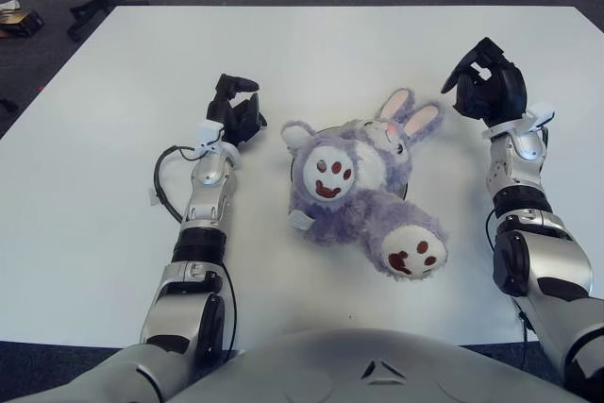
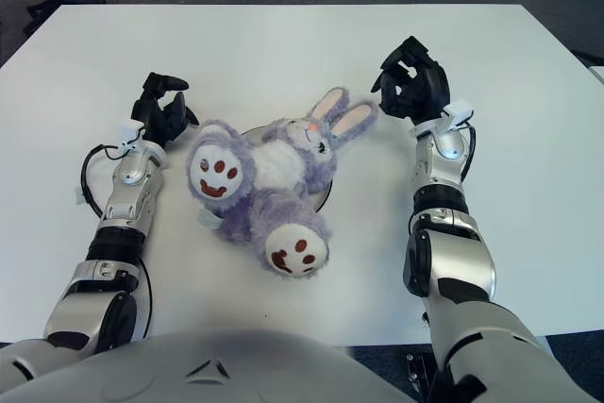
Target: Put the doll into the plate.
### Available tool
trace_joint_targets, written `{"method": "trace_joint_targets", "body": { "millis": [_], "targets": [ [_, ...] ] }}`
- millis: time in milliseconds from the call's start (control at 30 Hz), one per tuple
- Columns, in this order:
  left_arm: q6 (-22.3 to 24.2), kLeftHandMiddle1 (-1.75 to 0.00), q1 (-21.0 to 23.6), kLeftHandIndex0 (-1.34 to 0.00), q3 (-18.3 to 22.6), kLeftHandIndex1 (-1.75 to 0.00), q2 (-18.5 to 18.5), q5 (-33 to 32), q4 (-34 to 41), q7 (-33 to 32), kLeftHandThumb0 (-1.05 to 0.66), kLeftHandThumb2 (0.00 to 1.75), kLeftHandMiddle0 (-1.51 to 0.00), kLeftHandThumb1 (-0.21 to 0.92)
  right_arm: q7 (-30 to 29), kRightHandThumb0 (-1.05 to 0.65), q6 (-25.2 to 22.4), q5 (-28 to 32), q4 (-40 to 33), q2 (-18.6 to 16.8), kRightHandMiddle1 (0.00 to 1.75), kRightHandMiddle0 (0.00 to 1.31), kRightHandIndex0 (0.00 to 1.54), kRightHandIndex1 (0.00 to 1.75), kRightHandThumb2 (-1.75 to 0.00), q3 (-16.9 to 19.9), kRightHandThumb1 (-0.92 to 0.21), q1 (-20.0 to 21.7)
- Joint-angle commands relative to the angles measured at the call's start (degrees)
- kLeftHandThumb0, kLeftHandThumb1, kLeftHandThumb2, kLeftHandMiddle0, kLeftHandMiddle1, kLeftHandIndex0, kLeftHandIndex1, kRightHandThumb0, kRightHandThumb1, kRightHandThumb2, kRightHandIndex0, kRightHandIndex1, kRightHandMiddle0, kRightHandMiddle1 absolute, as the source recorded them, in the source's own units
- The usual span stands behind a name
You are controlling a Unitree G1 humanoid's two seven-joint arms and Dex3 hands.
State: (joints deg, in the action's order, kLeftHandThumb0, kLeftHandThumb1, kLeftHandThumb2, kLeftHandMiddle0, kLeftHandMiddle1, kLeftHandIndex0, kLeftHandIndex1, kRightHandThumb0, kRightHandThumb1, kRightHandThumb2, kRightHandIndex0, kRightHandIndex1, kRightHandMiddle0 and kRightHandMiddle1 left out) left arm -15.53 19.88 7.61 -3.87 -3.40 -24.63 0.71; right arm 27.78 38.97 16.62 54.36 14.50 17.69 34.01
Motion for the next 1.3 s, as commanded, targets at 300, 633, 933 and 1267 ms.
{"method": "trace_joint_targets", "body": {
  "millis": [300,633,933,1267],
  "targets": [
    [-1.3,-1.75,-1.0,-0.29,0.8,-1.75,-0.7,-0.9,-2.3,0.8,-0.37,0.71,-0.82,0.78,1.9,-0.4,-1.7,2.0,-1.1,-1.9,1.75,0.41,1.02,1.75,-0.97,0.5,-0.58,-1.7],
    [-1.2,-1.75,-1.4,-0.29,1.0,-1.75,-0.9,-1.6,-2.1,1.9,-0.37,0.7,-0.82,0.78,-3.0,-0.39,-8.2,-1.5,-2.6,-2.2,1.75,0.4,1.03,1.75,-0.94,-1.4,-0.6,-3.1],
    [-0.9,-1.75,-2.0,-0.29,1.1,-1.75,-0.7,-2.6,-1.6,3.3,-0.36,0.7,-0.81,0.78,-11.3,-0.37,-20.9,-5.4,-12.8,-2.4,1.75,0.32,0.98,1.75,-0.78,-4.8,-0.72,-6.9],
    [-1.1,-1.75,-2.4,-0.28,1.6,-1.75,-0.8,-4.5,-1.8,5.4,-0.36,0.68,-0.81,0.79,-16.1,-0.36,-23.5,-13.1,-21.5,1.3,1.73,0.28,0.88,1.75,-0.63,-8.5,-0.82,-10.7]
  ]
}}
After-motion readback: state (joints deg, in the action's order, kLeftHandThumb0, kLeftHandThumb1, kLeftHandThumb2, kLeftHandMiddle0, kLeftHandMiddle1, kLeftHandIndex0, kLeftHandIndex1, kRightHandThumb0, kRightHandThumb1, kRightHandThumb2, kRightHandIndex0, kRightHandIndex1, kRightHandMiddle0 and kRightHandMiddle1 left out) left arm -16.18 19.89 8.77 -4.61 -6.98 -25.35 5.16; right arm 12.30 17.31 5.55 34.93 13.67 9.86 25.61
